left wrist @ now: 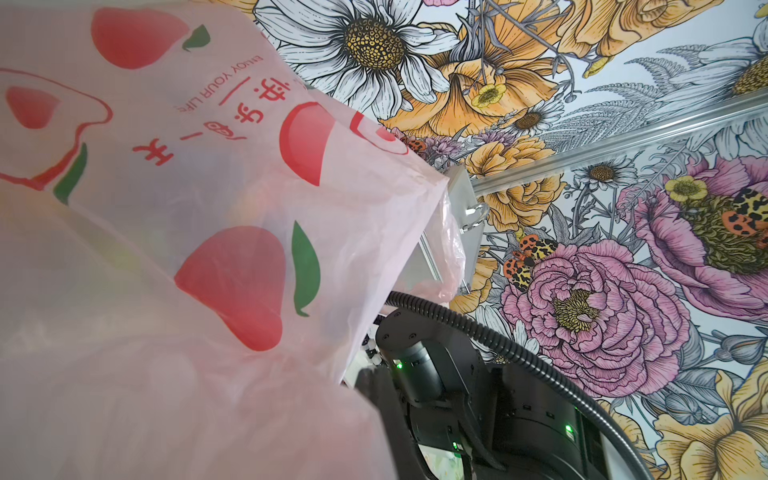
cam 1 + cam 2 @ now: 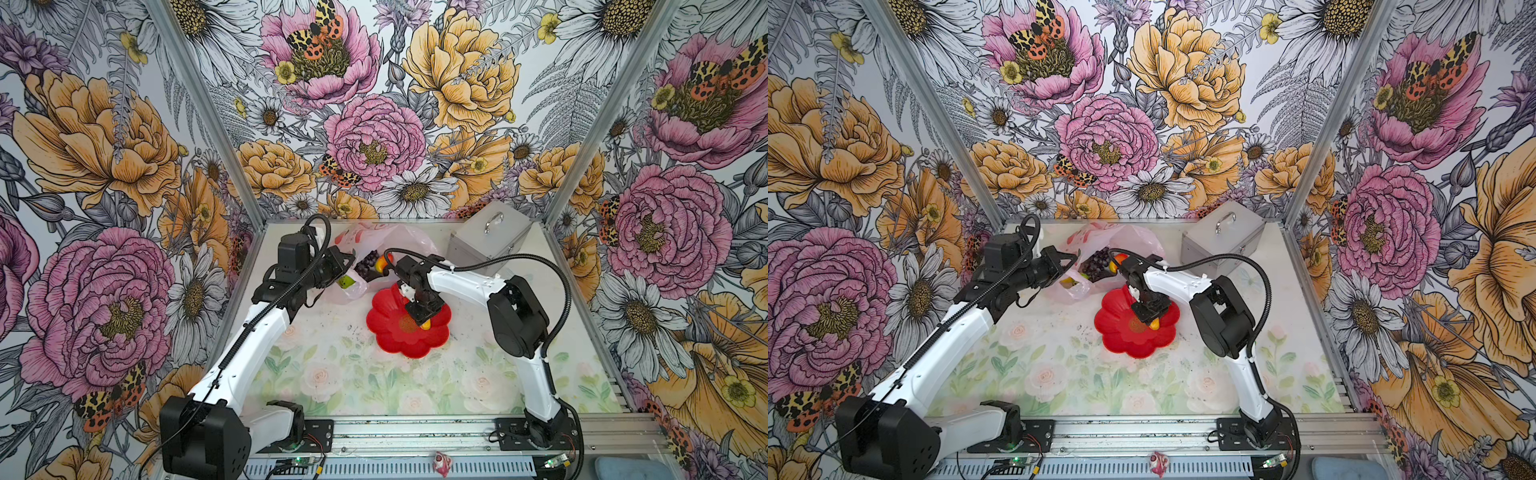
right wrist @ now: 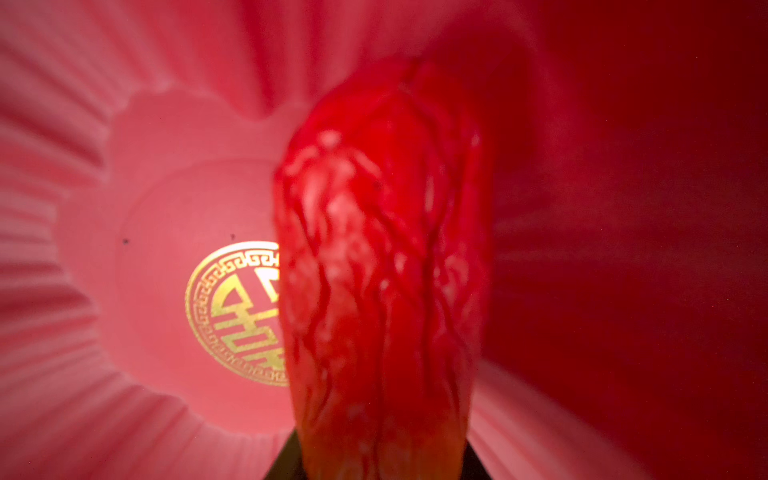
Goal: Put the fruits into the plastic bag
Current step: 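Lower the right gripper onto the red-yellow mango and grasp it, then lift the mango from the bowl and carry it over the pink bag's opening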
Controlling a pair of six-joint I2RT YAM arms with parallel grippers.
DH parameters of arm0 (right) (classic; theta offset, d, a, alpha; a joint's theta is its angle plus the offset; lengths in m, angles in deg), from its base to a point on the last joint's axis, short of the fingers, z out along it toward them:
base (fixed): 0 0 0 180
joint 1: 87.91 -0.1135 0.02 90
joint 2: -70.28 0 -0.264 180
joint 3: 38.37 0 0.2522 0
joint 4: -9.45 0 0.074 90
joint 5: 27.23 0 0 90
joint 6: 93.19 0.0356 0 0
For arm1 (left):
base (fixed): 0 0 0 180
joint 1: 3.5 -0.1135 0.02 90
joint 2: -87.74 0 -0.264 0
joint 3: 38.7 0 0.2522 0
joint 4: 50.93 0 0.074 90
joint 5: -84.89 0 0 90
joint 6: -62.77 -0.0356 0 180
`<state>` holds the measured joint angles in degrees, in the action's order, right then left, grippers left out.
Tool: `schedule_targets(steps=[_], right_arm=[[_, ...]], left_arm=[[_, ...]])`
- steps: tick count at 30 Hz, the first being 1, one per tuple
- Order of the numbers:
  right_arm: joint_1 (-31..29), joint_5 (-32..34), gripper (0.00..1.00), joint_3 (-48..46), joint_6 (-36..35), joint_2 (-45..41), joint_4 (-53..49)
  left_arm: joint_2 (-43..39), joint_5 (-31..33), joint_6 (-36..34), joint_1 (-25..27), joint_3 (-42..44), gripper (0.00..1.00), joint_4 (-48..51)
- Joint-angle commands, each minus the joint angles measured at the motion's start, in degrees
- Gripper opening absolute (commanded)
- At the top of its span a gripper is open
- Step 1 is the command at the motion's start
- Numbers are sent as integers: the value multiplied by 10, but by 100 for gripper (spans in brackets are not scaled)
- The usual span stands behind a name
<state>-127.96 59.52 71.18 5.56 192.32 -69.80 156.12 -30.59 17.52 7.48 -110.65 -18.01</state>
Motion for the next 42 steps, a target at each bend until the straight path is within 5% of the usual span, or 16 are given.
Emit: schedule_targets(steps=[1, 11, 23, 42], right_arm=[[1, -62, 29, -21, 7, -57, -3], [1, -218, 26, -110, 34, -189, -12], [7, -415, 26, -65, 71, -230, -90], [45, -479, 21, 187, 205, -97, -74]], left_arm=[[0, -15, -15, -8, -4, 0, 8], [16, -31, -23, -16, -22, 0, 16], [28, -31, -27, -11, -32, 0, 21], [1, -6, -26, 16, -15, 0, 20]])
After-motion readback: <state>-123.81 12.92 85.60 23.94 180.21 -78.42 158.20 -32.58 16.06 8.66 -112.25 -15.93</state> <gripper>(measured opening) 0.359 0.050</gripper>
